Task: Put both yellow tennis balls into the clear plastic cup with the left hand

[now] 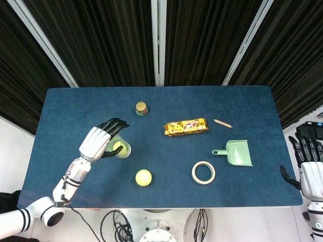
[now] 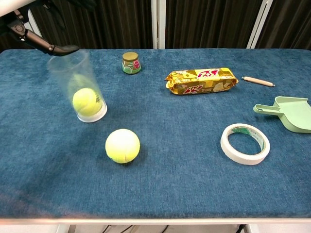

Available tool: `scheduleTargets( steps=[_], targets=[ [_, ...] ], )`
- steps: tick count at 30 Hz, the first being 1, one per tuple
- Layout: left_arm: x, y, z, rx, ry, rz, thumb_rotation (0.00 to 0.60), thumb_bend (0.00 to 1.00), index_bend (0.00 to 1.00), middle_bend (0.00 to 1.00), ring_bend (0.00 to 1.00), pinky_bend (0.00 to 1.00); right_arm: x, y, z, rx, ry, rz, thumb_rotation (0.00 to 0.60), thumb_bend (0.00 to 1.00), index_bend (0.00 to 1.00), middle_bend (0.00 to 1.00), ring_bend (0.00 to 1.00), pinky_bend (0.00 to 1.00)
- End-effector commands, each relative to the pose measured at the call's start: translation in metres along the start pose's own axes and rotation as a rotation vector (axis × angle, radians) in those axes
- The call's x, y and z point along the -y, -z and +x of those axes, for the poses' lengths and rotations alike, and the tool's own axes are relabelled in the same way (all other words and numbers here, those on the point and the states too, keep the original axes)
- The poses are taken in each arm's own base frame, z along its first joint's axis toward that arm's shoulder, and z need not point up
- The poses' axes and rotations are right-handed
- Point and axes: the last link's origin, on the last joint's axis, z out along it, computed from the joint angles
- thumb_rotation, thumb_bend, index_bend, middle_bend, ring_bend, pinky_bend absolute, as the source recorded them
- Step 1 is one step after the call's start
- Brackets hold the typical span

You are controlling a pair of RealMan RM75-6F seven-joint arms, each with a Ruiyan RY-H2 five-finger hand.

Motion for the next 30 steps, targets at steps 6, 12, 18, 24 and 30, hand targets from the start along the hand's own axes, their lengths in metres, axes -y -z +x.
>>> scheduleTargets(
  steps=[6,12,18,24,30],
  targets=[
    [-0.024,0.045,-0.004,-0.026,0.054,-0.092,0.6,0.25,0.35,0.33,0.26,0.51,-0.002,0.0,-0.003,0.011,-0.001,-0.006,0.6,0.27,0.0,0.0,0.0,0.0],
    [-0.027,0.075,-0.028,0.107,0.059,-0.112,0.6,0.25,0.41,0.37,0.31,0.55,-0.003,-0.001,-0.007,0.023,-0.001,-0.006,0.6,0.27,0.0,0.0,0.0,0.0],
    [-0.024,0.082,-0.057,0.259,0.046,-0.155,0.6,0.25,0.31,0.31,0.27,0.46,-0.002,0.0,-0.008,0.024,-0.001,-0.004,0.6,0.27,0.0,0.0,0.0,0.0],
    [-0.031,0.069,-0.079,0.385,0.051,-0.212,0.6,0.22,0.1,0.13,0.1,0.27,-0.005,0.0,-0.009,0.032,0.001,-0.017,0.6,0.27,0.0,0.0,0.0,0.0],
    [-0.039,0.056,-0.097,0.388,0.034,-0.279,0.6,0.22,0.1,0.12,0.09,0.24,-0.006,-0.001,-0.008,0.029,0.001,-0.022,0.6,0.27,0.0,0.0,0.0,0.0]
  ],
)
